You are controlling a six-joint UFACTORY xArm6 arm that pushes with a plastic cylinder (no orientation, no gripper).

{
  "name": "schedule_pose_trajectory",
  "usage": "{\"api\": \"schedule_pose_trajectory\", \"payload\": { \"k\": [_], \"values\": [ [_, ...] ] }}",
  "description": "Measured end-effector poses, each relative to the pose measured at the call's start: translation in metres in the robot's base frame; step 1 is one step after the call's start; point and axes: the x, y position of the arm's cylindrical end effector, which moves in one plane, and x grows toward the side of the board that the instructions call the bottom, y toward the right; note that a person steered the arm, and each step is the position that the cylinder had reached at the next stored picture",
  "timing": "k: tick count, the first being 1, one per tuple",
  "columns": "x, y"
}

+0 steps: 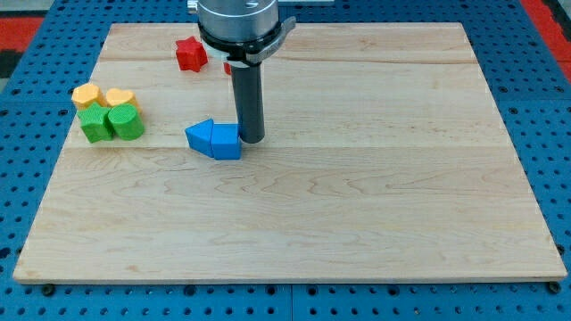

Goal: Move blue cube towards bottom left

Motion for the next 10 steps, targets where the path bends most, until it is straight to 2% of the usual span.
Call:
{"api": "schedule_pose_trajectory", "payload": {
  "k": [4,7,10],
  "values": [
    [-0.048,-0.091],
    [-0.026,-0.154],
    [0.025,-0.071]
  ]
}}
